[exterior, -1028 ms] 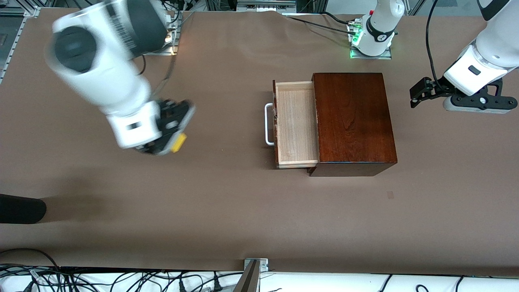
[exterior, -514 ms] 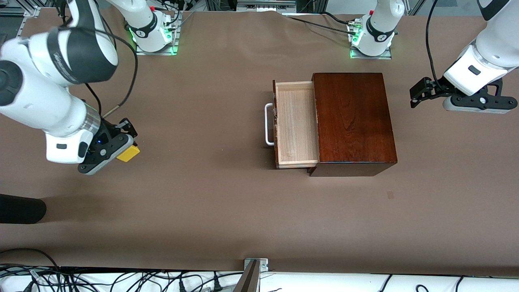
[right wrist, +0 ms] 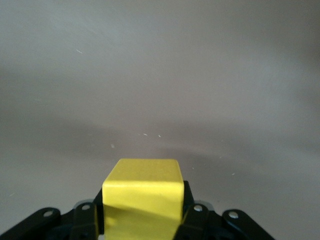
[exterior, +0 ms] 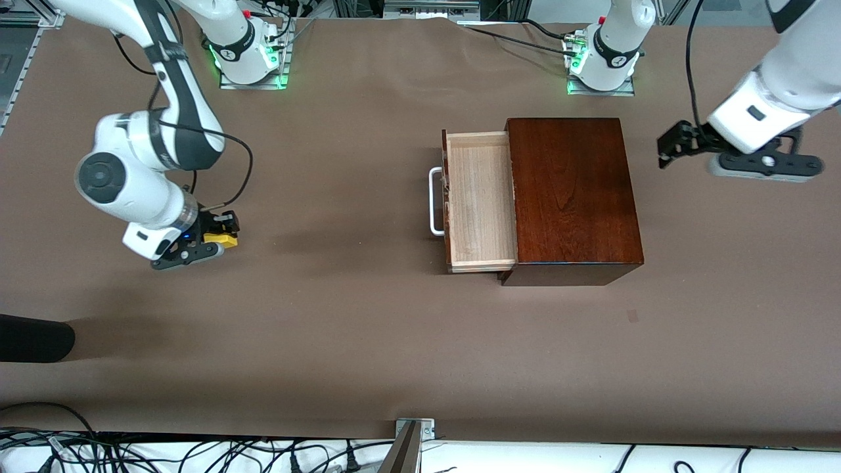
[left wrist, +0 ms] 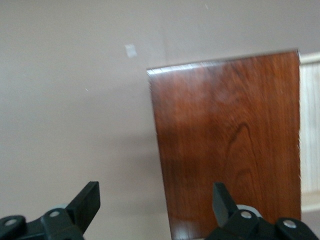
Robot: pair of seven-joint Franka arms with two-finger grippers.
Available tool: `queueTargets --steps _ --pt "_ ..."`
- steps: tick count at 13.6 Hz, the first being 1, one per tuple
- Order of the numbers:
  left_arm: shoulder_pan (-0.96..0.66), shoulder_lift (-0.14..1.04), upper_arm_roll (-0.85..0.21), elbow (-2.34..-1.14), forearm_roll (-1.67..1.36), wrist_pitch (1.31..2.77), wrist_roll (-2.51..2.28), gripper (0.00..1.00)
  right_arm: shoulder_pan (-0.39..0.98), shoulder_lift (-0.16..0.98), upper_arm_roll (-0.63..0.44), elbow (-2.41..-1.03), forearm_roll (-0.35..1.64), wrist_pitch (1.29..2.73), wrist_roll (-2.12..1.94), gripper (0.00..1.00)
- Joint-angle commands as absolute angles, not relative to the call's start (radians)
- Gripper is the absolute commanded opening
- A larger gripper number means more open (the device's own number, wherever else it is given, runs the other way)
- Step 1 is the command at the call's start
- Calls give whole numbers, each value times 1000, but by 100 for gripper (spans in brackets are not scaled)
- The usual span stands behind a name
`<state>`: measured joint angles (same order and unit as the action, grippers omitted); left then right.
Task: Open drawer, take yellow block, close drawer
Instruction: 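Set the cube on the table while the left gripper reaches the drawer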
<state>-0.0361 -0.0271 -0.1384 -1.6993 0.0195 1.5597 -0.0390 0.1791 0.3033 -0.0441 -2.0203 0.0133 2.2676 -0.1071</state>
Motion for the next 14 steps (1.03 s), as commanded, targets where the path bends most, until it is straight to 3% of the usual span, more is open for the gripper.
queueTargets --steps 1,5,8,11,12,13,14 --pt "-98 26 -163 -1672 -46 1493 75 100 161 276 -46 -2166 29 2399 -40 0" --pt "-188 159 -173 -1617 -158 1555 396 100 161 373 -49 -2221 25 2543 95 0" --pt "-326 322 -183 -1499 -178 1627 552 100 161 406 -49 -2243 23 2601 95 0" --pt "-458 403 -183 -1482 -175 1831 639 100 161 400 -48 -2247 20 2606 89 0" --pt "-488 432 -183 -1480 -176 1889 676 100 161 391 -48 -2246 20 2603 78 42" --pt "-520 461 -183 -1477 -176 1934 707 100 161 370 -48 -2241 20 2603 71 99" --pt "-547 491 -181 -1473 -175 1977 750 100 160 326 -49 -2238 18 2582 49 100"
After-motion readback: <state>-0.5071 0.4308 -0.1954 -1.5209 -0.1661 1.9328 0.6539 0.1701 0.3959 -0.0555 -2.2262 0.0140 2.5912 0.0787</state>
